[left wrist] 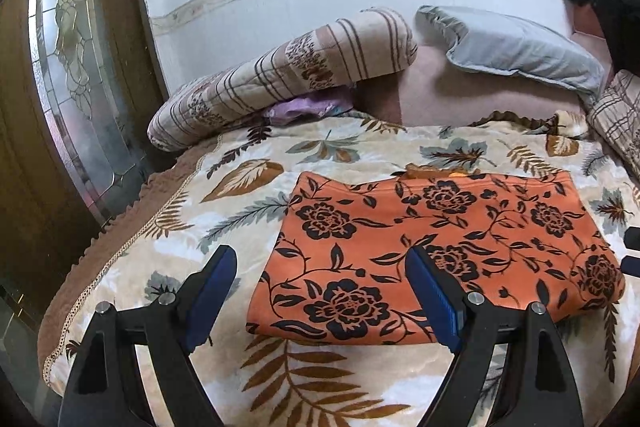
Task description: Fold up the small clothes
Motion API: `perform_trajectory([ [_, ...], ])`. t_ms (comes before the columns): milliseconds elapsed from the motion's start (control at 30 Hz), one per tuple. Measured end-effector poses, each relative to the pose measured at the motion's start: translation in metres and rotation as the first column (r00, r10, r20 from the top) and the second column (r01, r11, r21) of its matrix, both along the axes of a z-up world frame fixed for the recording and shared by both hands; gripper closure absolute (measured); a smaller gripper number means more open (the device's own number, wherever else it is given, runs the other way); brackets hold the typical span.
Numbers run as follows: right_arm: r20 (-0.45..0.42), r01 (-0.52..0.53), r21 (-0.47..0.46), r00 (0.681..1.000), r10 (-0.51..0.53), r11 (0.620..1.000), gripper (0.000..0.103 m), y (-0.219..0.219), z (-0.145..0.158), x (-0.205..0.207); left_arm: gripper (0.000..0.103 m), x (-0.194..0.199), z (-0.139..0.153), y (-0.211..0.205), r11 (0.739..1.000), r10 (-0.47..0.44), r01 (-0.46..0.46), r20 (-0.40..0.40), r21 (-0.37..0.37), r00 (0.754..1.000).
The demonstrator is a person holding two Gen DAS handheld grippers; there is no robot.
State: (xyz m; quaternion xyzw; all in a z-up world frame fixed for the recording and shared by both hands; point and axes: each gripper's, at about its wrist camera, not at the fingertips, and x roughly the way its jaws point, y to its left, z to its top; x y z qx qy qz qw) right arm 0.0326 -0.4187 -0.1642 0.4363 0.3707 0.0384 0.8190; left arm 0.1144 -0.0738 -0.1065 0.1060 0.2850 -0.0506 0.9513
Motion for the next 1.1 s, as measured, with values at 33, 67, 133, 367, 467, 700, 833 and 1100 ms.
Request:
perform_trajectory([
  [33,-0.001,-0.006,0.011,1.000,0.006,1.000,0.040,0.001,-0.001,0.002,0.016,0.002,-0.002,0.000,1.000,0.007,-0.007,-0.006,0.002,1.000],
  [67,0.000,-0.011,0.021,1.000,0.011,1.000,0.040,0.002,-0.002,0.003,0.016,0.004,-0.004,0.001,1.000,0.012,-0.012,-0.009,0.004,1.000],
  [133,0.002,-0.023,0.036,1.000,0.023,0.999,0.040,0.005,-0.004,0.006,0.016,0.007,-0.007,0.000,1.000,0.020,-0.020,-0.016,0.011,1.000],
  [367,0.019,-0.055,0.013,0.998,0.055,0.998,0.040,0.016,0.000,0.006,0.016,0.010,-0.018,-0.007,0.999,0.021,-0.019,-0.038,0.042,0.999],
  [467,0.066,-0.031,-0.082,0.997,0.036,0.996,0.040,0.019,0.014,-0.001,0.016,0.010,-0.020,-0.008,0.999,0.018,-0.016,-0.043,0.044,0.999],
  [700,0.168,0.065,-0.360,0.986,-0.004,0.931,0.033,0.035,0.039,-0.011,0.017,0.013,-0.024,-0.008,0.999,0.012,-0.010,-0.073,0.032,0.997],
  [833,0.102,-0.019,-0.266,0.994,0.047,0.964,0.033,0.036,0.020,-0.004,0.016,0.018,-0.034,-0.005,1.000,-0.022,0.018,-0.158,-0.022,0.987],
  [1100,-0.075,-0.021,0.083,0.997,0.027,0.996,0.033,0.026,-0.049,-0.006,0.017,0.033,-0.071,0.002,0.986,-0.102,0.039,-0.406,-0.161,0.908],
])
